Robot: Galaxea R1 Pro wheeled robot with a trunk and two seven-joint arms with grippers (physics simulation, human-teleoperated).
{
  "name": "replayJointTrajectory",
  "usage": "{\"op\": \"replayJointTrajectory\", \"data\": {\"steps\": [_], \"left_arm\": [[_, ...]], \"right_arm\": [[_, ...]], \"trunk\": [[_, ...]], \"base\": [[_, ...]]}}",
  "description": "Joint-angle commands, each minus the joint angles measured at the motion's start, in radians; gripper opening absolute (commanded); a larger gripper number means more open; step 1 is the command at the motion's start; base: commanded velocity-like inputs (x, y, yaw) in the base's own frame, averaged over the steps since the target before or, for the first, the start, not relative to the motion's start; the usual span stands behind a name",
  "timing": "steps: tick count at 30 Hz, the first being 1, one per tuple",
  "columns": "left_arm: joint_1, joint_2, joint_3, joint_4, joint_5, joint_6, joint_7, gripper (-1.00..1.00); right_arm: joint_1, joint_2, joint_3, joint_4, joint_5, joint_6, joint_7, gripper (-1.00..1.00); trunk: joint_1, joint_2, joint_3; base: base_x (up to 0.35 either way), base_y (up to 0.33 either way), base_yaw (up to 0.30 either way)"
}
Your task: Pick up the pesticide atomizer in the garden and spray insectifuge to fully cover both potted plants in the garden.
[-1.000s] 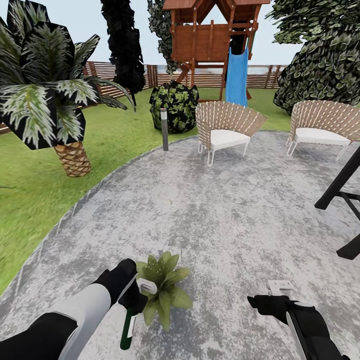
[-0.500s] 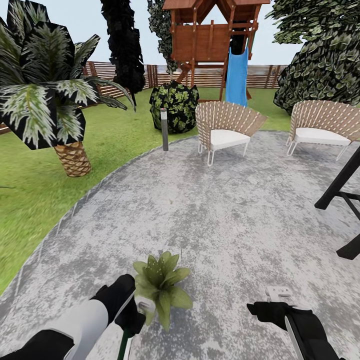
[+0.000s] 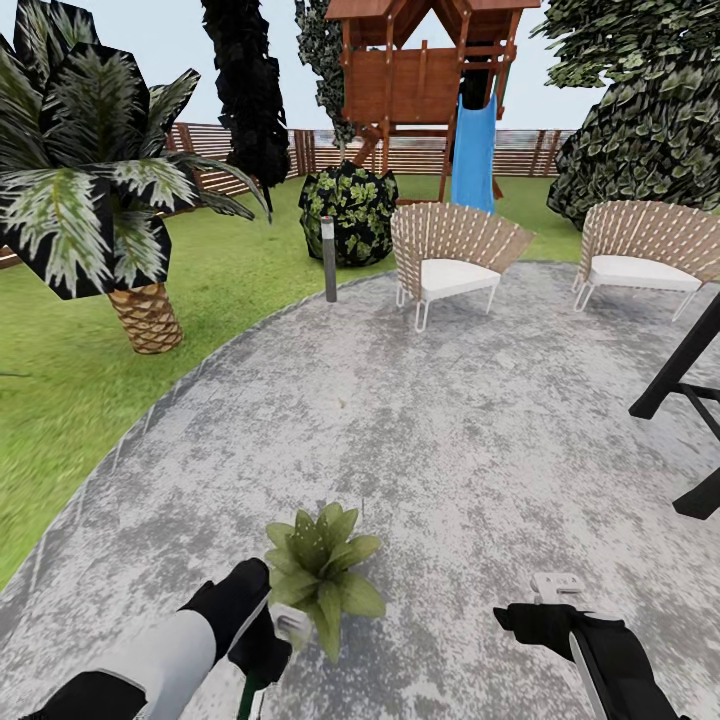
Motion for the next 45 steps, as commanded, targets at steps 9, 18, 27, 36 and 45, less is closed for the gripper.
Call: {"op": "replayJointTrajectory", "data": {"steps": [9, 18, 27, 36, 45], "left_arm": [[-0.176, 0.0, -0.002, 0.003, -0.011, 0.005, -0.011, -1.0], [-0.297, 0.0, -0.004, 0.074, -0.013, 0.007, -0.012, -1.0], [-0.205, 0.002, -0.003, 0.071, -0.013, 0.002, -0.01, -1.0], [-0.048, 0.004, -0.001, 0.07, -0.011, 0.002, -0.011, -1.0], [-0.044, 0.004, -0.001, 0.069, -0.01, 0.002, -0.012, -1.0]], "right_arm": [[-0.001, 0.0, -0.001, -0.001, 0.011, 0.004, 0.009, 1.0], [-0.001, 0.0, -0.001, -0.001, 0.01, 0.004, 0.009, 1.0], [-0.001, 0.0, 0.0, -0.001, 0.011, 0.004, 0.009, 1.0], [0.0, 0.0, 0.001, -0.001, 0.011, 0.004, 0.009, 1.0], [-0.001, 0.0, 0.001, -0.001, 0.011, 0.004, 0.01, 1.0]], "trunk": [[0.0, 0.0, -0.001], [0.0, 0.0, -0.001], [0.0, 0.0, -0.001], [0.0, 0.0, -0.001], [0.0, 0.0, -0.001]], "base": [[0.0, 0.0, 0.0], [0.0, 0.0, 0.0], [0.0, 0.0, 0.0], [0.0, 0.0, 0.0], [0.0, 0.0, 0.0]]}}
